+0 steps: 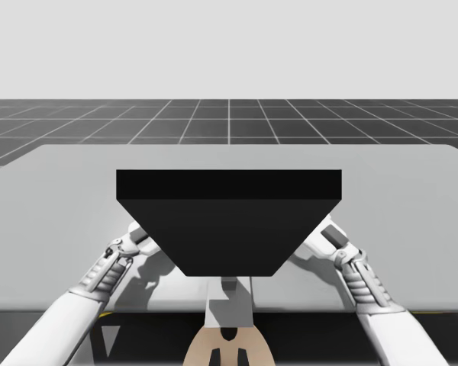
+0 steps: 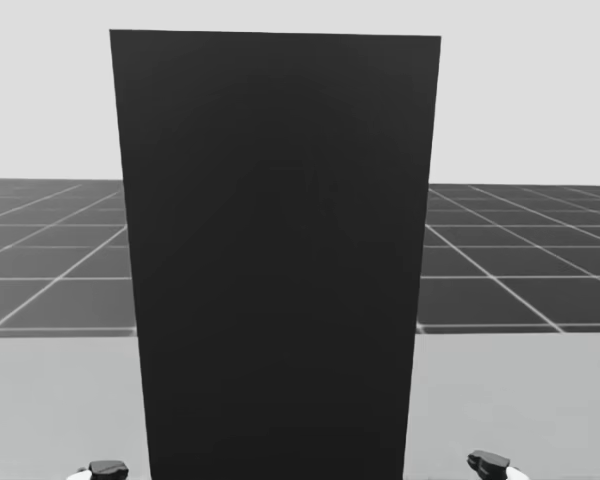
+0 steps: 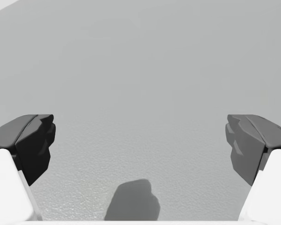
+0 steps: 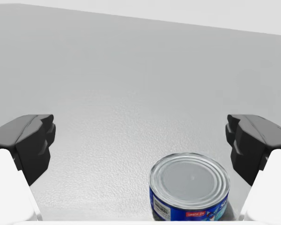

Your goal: Reach around the screen and pick up the object behind it.

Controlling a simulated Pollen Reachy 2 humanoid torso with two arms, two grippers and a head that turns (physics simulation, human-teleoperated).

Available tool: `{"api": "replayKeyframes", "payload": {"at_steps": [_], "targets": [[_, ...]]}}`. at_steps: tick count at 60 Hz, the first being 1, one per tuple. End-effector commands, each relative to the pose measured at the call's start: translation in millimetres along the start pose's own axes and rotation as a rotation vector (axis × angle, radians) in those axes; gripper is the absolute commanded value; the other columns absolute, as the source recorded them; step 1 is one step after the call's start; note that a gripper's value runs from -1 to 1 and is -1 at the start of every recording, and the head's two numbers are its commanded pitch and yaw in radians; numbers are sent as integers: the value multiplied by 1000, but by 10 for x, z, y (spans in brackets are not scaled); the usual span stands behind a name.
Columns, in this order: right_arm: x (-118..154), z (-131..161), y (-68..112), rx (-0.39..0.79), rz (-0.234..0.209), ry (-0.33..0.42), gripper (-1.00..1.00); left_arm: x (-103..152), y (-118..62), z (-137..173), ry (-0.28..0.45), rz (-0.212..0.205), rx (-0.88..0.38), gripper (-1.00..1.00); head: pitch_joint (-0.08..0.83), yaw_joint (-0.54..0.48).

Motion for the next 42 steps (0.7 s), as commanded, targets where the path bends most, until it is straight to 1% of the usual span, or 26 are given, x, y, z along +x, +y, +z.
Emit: {"api": "replayKeyframes", "payload": {"at_steps": [1, 6, 9, 10, 17, 24, 29, 32, 34, 38, 42], "targets": [[-173, 38, -125, -39, -38, 37, -1000, -3, -12, -11, 3, -8, -8, -1000, 107, -48], [-224, 26, -185, -75, -33, 59, -1000, -6, -12, -15, 5, -10, -8, -1000, 110, -48], [-249, 10, -222, -94, -22, 68, -1000, -6, -14, -16, 6, -11, -8, -1000, 111, -48], [-262, -1, -240, -103, -36, 76, -1000, -6, -15, -16, 5, -11, -9, -1000, 111, -47], [-340, -83, -316, -114, -47, 98, -1000, -7, -16, -19, 5, -10, -10, -1000, 109, -44], [-354, -229, -294, -76, -54, 111, -1000, -11, -21, -26, 7, -12, -13, -1000, 110, -46], [-388, -322, -282, -66, -41, 128, -1000, -14, -24, -30, 8, -13, -17, -1000, 110, -47], [-423, -373, -272, -49, -50, 143, -1000, -17, -26, -33, 10, -15, -18, -1000, 110, -47], [-455, -403, -268, -41, -38, 146, -1000, -19, -29, -33, 11, -16, -18, -1000, 112, -47], [-487, -425, -260, -33, -40, 162, -1000, -19, -31, -34, 11, -17, -19, -1000, 114, -48], [-518, -441, -253, -30, -18, 167, -1000, -19, -31, -35, 11, -17, -20, -1000, 115, -47]]}}
